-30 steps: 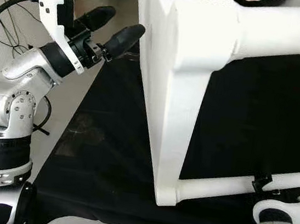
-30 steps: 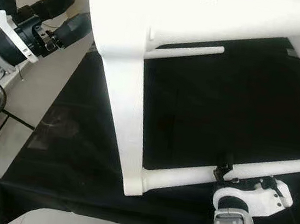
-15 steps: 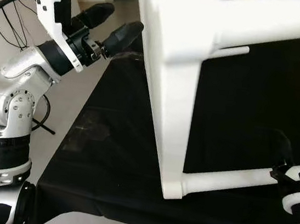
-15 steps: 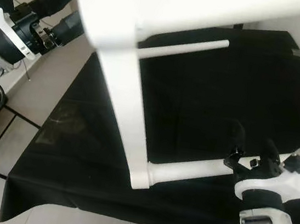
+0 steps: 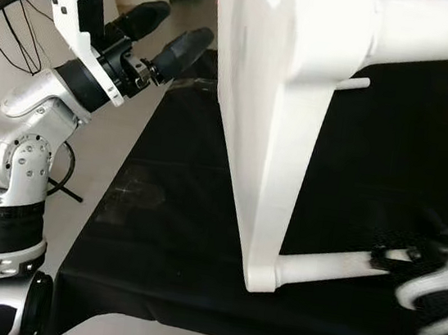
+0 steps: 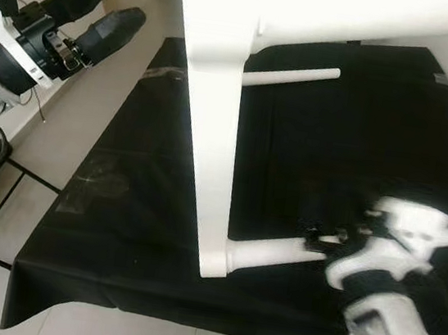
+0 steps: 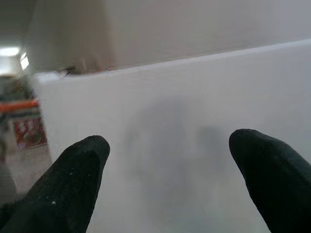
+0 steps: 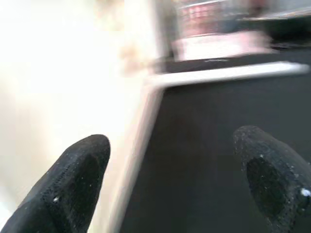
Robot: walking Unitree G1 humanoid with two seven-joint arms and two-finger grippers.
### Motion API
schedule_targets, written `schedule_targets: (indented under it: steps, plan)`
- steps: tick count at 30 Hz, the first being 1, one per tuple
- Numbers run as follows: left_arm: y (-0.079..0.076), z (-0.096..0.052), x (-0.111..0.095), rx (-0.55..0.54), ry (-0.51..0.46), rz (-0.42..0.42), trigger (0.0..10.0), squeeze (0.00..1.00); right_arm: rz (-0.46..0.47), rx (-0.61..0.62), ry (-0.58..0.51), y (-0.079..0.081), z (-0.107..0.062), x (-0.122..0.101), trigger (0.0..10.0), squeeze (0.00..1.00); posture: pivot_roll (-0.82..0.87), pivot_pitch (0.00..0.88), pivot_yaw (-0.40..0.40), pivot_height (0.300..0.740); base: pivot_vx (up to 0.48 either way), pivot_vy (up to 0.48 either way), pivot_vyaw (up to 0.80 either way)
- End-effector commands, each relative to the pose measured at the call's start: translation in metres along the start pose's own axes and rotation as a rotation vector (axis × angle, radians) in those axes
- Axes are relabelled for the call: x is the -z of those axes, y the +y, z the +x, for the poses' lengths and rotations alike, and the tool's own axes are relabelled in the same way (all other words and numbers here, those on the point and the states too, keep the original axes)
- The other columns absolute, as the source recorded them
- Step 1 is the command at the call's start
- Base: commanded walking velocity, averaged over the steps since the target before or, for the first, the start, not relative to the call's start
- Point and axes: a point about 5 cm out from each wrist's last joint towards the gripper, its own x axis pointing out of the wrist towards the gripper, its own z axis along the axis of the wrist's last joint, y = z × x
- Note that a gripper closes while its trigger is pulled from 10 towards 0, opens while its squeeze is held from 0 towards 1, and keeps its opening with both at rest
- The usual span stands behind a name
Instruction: Building children table
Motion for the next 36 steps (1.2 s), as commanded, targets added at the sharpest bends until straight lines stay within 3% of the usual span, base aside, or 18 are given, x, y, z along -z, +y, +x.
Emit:
schedule_targets:
  steps: [1, 6, 8, 12, 16, 20, 23, 26, 28, 31, 36]
  plan:
    - [0.002, -0.005, 0.005, -0.031, 0.033, -0.004, 10.0, 0.00, -0.005, -0.084, 0.039, 0.014, 0.002, 0.007, 10.0, 0.00, -0.11, 0.116, 0.104, 0.740, 0.000, 0.000, 0.00]
    - [-0.006, -0.025, 0.023, -0.113, 0.078, -0.042, 10.0, 0.00, -0.007, -0.272, 0.046, 0.042, 0.024, 0.008, 10.0, 0.00, -0.08, 0.112, 0.083, 0.740, 0.000, 0.000, 0.00]
    - [-0.006, -0.025, 0.023, -0.113, 0.078, -0.042, 10.0, 0.00, -0.007, -0.272, 0.046, 0.042, 0.024, 0.008, 10.0, 0.00, -0.08, 0.112, 0.083, 0.740, 0.000, 0.000, 0.00]
    - [-0.010, -0.029, 0.026, -0.145, 0.072, -0.062, 10.0, 0.00, 0.093, -0.406, -0.057, 0.083, 0.070, -0.011, 10.0, 0.00, -0.07, 0.099, 0.071, 0.740, 0.000, 0.000, 0.00]
    - [-0.009, -0.026, 0.024, -0.147, 0.061, -0.063, 10.0, 0.00, 0.161, -0.414, -0.122, 0.102, 0.088, -0.022, 10.0, 0.00, -0.07, 0.095, 0.077, 0.740, 0.000, 0.000, 0.00]
    - [-0.012, -0.025, 0.024, -0.149, 0.053, -0.068, 10.0, 0.00, 0.156, -0.396, -0.159, 0.114, 0.103, -0.027, 10.0, 0.00, -0.07, 0.090, 0.078, 0.740, 0.000, 0.000, 0.00]
    - [-0.013, -0.024, 0.024, -0.148, 0.051, -0.068, 10.0, 0.00, 0.148, -0.384, -0.166, 0.114, 0.106, -0.028, 10.0, 0.00, -0.07, 0.088, 0.072, 0.740, 0.000, 0.000, 0.00]
    - [-0.014, -0.026, 0.022, -0.158, 0.046, -0.069, 10.0, 0.00, 0.102, -0.262, -0.140, 0.090, 0.112, -0.021, 10.0, 0.00, -0.07, 0.089, 0.068, 0.740, 0.000, 0.000, 0.00]
    - [-0.014, -0.026, 0.022, -0.158, 0.046, -0.069, 10.0, 0.00, 0.102, -0.262, -0.140, 0.090, 0.112, -0.021, 10.0, 0.00, -0.07, 0.089, 0.068, 0.740, 0.000, 0.000, 0.00]
    - [-0.021, -0.034, 0.026, -0.147, 0.070, -0.086, 10.0, 0.00, -0.028, -0.140, -0.059, 0.051, 0.101, 0.001, 10.0, 0.00, -0.08, 0.091, 0.071, 0.740, 0.000, 0.000, 0.00]
    - [-0.024, -0.037, 0.027, -0.137, 0.080, -0.096, 10.0, 0.00, -0.055, -0.110, -0.033, 0.039, 0.096, 0.008, 10.0, 0.00, -0.09, 0.088, 0.073, 0.740, 0.000, 0.000, 0.00]
